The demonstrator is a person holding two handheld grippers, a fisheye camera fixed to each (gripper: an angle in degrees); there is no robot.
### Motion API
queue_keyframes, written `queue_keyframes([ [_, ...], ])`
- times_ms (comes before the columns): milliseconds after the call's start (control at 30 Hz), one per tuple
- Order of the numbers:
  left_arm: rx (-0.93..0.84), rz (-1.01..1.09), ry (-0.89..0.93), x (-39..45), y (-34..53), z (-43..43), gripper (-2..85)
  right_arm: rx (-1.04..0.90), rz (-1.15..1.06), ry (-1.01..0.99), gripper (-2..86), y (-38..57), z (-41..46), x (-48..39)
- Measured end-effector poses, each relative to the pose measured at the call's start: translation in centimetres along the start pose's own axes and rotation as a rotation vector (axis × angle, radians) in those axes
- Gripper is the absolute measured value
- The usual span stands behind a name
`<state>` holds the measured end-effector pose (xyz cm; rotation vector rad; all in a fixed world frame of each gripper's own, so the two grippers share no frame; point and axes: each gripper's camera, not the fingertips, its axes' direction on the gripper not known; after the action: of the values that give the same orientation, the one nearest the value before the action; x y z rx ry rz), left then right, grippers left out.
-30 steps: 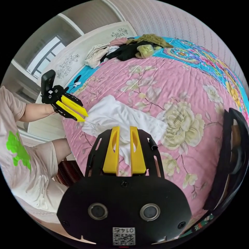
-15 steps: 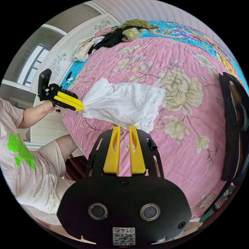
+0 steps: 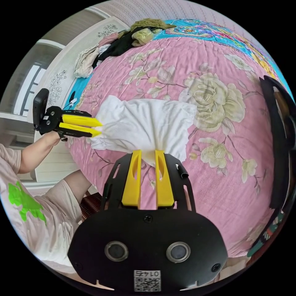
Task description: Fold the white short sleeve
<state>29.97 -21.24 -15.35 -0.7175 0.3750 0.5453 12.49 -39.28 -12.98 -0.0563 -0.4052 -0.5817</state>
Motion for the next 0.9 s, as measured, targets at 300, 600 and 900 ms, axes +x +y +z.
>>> queue_keyframes([
  [300, 0.155, -0.075, 0.021, -1.2, 3.0, -5.6, 7.0, -0.015, -0.039, 0.374, 8.2, -0.8, -1.6, -5.0],
  [600, 0.181, -0.194, 0.006, -5.0, 2.1, -5.1, 7.7, -0.067, -0.044, 0.489, 9.1, -2.1, 0.0, -5.8],
  [900, 0.180, -0.277, 0.056, -8.4, 0.7, -3.9, 10.4, 0.018, 0.051, 0.290, 11.0, -3.2, -2.0, -1.6],
])
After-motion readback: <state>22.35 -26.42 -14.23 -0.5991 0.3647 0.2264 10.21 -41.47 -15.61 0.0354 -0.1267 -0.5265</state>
